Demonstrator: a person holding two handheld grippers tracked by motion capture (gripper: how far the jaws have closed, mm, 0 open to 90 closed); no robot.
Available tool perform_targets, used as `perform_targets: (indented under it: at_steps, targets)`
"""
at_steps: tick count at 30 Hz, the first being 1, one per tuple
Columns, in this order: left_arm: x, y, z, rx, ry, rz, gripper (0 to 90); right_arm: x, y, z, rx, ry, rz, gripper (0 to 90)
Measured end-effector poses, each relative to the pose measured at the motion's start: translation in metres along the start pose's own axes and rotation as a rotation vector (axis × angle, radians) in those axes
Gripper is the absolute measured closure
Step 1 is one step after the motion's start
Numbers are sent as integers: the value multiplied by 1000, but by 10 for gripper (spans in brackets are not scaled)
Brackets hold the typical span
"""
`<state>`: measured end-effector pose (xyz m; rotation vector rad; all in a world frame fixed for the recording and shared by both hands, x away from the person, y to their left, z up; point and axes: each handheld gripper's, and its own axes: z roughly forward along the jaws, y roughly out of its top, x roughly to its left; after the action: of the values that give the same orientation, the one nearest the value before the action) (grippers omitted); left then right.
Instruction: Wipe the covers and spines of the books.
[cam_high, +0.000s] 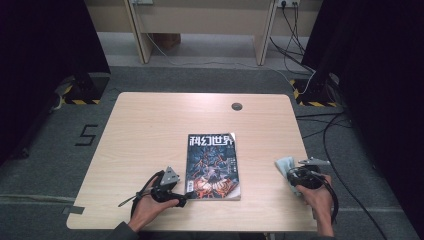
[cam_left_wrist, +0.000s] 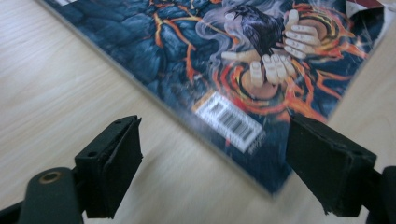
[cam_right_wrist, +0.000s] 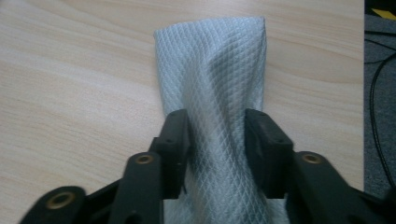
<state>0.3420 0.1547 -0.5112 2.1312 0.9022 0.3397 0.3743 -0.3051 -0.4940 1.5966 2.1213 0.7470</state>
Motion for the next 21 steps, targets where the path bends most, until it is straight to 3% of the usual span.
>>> perform_targets:
  at_steps: [4, 11, 17, 19, 21]
  targets:
    - [-3, 7, 12, 6, 3, -12, 170, -1, 1, 0, -6, 4, 3, 709]
    - [-2, 5, 11, 10, -32, -70, 263, 2, 7, -10, -67, 18, -17, 752]
    - [-13, 3, 5, 31, -25, -41, 262, 17, 20, -20, -119, 46, -56, 753]
    - [-16, 2, 4, 32, -20, -30, 265, 32, 30, -22, -141, 75, -81, 752]
    - [-22, 1, 2, 33, -18, -25, 266, 37, 34, -22, -150, 86, -101, 753]
